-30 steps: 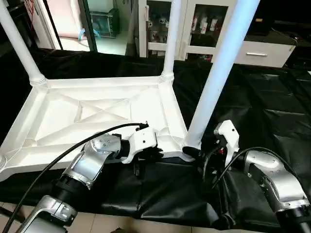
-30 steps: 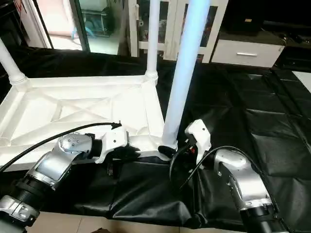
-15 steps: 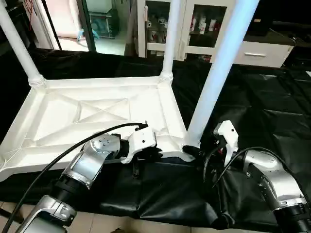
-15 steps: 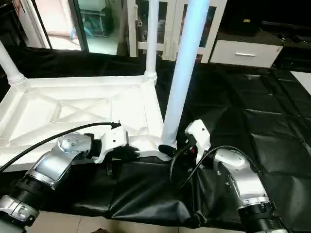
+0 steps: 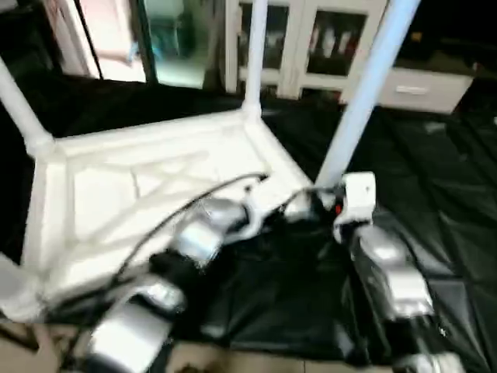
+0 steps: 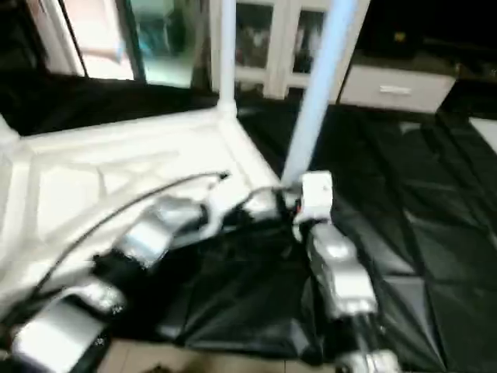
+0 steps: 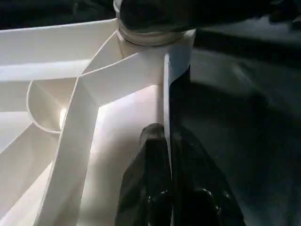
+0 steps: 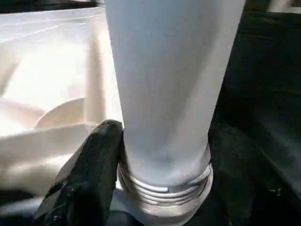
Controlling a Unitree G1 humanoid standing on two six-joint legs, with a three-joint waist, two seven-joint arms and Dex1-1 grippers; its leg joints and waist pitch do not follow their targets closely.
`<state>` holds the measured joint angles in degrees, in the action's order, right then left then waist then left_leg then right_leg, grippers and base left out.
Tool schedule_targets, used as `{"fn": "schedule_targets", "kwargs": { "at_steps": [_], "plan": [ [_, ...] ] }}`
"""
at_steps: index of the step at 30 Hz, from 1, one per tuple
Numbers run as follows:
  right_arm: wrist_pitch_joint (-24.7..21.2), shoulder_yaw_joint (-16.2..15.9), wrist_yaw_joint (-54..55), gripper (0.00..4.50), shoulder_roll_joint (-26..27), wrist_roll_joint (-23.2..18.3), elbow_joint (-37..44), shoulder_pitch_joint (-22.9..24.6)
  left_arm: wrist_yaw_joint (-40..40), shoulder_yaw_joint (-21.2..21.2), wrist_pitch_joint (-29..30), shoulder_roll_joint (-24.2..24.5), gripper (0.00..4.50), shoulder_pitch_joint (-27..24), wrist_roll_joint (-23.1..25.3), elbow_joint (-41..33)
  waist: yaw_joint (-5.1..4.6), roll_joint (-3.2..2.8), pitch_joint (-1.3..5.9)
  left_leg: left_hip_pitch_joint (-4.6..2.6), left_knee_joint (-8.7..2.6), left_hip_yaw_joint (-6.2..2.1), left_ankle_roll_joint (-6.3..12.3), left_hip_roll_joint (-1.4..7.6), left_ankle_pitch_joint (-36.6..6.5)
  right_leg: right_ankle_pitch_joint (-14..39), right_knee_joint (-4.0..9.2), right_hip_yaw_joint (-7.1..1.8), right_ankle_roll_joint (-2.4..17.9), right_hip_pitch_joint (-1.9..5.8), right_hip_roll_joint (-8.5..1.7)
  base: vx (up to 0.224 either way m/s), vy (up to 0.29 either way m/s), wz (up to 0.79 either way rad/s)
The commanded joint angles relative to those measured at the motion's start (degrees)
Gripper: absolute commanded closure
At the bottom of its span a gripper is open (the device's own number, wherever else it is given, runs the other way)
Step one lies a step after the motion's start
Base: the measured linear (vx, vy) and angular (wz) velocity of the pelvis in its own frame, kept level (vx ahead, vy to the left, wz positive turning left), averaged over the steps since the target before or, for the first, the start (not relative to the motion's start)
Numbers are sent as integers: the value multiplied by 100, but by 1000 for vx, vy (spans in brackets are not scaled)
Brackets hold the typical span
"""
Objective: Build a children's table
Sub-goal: Rotate leg to tighten
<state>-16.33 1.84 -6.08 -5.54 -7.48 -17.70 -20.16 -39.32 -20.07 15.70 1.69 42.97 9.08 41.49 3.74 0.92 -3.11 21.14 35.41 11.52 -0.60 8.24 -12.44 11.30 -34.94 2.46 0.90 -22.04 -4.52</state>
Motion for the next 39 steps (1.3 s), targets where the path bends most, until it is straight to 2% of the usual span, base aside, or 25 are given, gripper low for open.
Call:
{"fn": "schedule_targets", "kwargs": {
  "at_steps": [1, 2, 4, 6, 7, 8, 9, 12, 14, 16, 17, 19, 20, 21, 22, 26, 27, 28, 29, 33, 39],
  "plan": [
    [-68, -150, -77, 197, 74, 93, -337, 137, 307, 196, -170, -223, 450, 295, -77, -131, -5, 43, 392, -113, -484, -245, 203, 500, -291, -186, 302, -267, 1411, 207, -525, 0, 0, 0],
    [-40, -221, -274, 197, 89, 31, -292, 128, 298, 180, -211, -225, 450, 297, -56, -97, 3, 26, 392, -108, -478, -244, 256, 500, -236, -246, 296, -269, 1433, 216, -535, 0, 0, 0],
    [44, -310, -495, 197, 61, 4, -179, 152, 274, 167, -262, -199, 450, 277, -38, -63, 5, 49, 376, -104, -479, -236, 373, 510, -322, -181, 315, -268, 1458, 219, -540, 0, 0, 0],
    [103, -332, -655, 197, 23, -46, -53, 200, 240, 165, -312, -150, 450, 255, -30, -24, 15, 52, 354, -116, -496, -239, 348, 522, -571, 244, 364, -273, 1425, 214, -552, 0, 0, 0],
    [104, -334, -721, 163, 11, -77, -12, 215, 225, 162, -329, -127, 450, 245, -27, -18, 15, 52, 351, -114, -499, -240, 324, 523, -627, 348, 375, -275, 1411, 213, -554, 0, 0, 0],
    [106, -297, -801, 142, -1, -160, 64, 241, 182, 159, -354, -70, 450, 224, -39, -10, 13, 71, 343, -115, -507, -241, 310, 526, -682, 458, 390, -275, 1389, 209, -553, 0, 0, 0],
    [128, -214, -908, 128, -30, -294, 194, 283, 64, 129, -450, 50, 450, 163, -45, -45, 19, 61, 337, -119, -516, -248, 273, 531, -778, 658, 407, -279, 1318, 202, -553, 0, 0, 0],
    [175, -76, -1015, 107, -115, -424, 379, 345, -99, 107, -471, 224, 450, 32, -65, -178, 11, 71, 325, -103, -541, -264, 253, 543, -848, 770, 407, -279, 1248, 200, -551, 0, 0, 0],
    [138, 6, -1076, 107, -198, -465, 483, 382, -261, 75, -518, 340, 450, -71, -80, -308, -34, 63, 321, -80, -559, -283, 211, 557, -934, 876, 409, -274, 1239, 205, -558, 0, 0, 0],
    [47, 45, -1226, 81, -359, -520, 652, 457, -459, 16, -616, 482, 450, -196, -81, -476, -35, 73, 323, -94, -548, -277, 216, 553, -902, 858, 412, -275, 1259, 196, -562, 0, 0, 0],
    [-27, 56, -1388, 74, -529, -565, 795, 526, -638, -9, -601, 591, 450, -320, -118, -658, -46, 53, 316, -91, -549, -265, 222, 551, -871, 833, 411, -281, 1273, 182, -553, 0, 0, 0],
    [-239, 38, -1896, 62, -928, -714, 1057, 654, -1140, -82, -695, 841, 450, -627, -264, -1111, -24, 38, 320, -95, -542, -271, 261, 558, -803, 734, 399, -282, 1279, 203, -560, 0, 0, 0],
    [-272, 25, -2022, 62, -1021, -735, 1099, 678, -1260, -95, -698, 893, 450, -699, -314, -1217, -14, 55, 317, -89, -536, -258, 315, 576, -750, 624, 388, -290, 1261, 208, -553, 0, 0, 0],
    [-314, -25, -2376, 62, -1264, -748, 1153, 732, -1635, -175, -903, 1043, 450, -879, -475, -1463, -18, 48, 312, -87, -536, -246, 359, 564, -784, 661, 393, -289, 1284, 193, -545, 0, 0, 0],
    [-338, -67, -2595, 62, -1403, -766, 1165, 762, -1786, -189, -868, 1107, 450, -977, -570, -1609, -16, 54, 314, -82, -527, -246, 365, 553, -789, 691, 392, -286, 1295, 191, -551, 0, 0, 0],
    [-359, -225, -3149, 62, -1708, -803, 1203, 844, -1979, -227, -860, 1224, 450, -1122, -676, -1835, -14, 50, 289, -109, -552, -245, 250, 561, -1036, 1236, 448, -287, 1256, 153, -544, 0, 0, 0],
    [-336, -319, -3355, 62, -1827, -777, 1201, 885, -2078, -239, -862, 1263, 450, -1164, -720, -1906, -6, 50, 289, -94, -562, -258, 219, 576, -1040, 1249, 440, -287, 1235, 176, -548, 0, 0, 0],
    [-279, -409, -3559, 62, -1938, -746, 1176, 922, -2169, -243, -850, 1290, 450, -1200, -766, -1970, -5, 45, 285, -100, -566, -255, 217, 579, -1034, 1219, 439, -289, 1228, 164, -542, 0, 0, 0],
    [-241, -488, -3762, 62, -2044, -751, 1149, 956, -2250, -230, -809, 1313, 450, -1245, -801, -2057, -4, 64, 297, -101, -557, -256, 223, 574, -1007, 1148, 423, -282, 1250, 168, -543, 0, 0, 0],
    [-188, -524, -4206, 62, -2173, -923, 1000, 941, -2442, -213, -713, 1429, 450, -1376, -847, -2304, 7, 80, 295, -83, -541, -243, 345, 566, -885, 1035, 418, -287, 1313, 171, -558, 0, 0, 0],
    [-53, -517, -4382, 62, -2177, -891, 707, 808, -2491, -185, -669, 1477, 450, -1409, -845, -2386, 2, 84, 299, -91, -536, -243, 336, 561, -850, 1107, 420, -279, 1317, 162, -546, 0, 0, 0]
  ]
}}
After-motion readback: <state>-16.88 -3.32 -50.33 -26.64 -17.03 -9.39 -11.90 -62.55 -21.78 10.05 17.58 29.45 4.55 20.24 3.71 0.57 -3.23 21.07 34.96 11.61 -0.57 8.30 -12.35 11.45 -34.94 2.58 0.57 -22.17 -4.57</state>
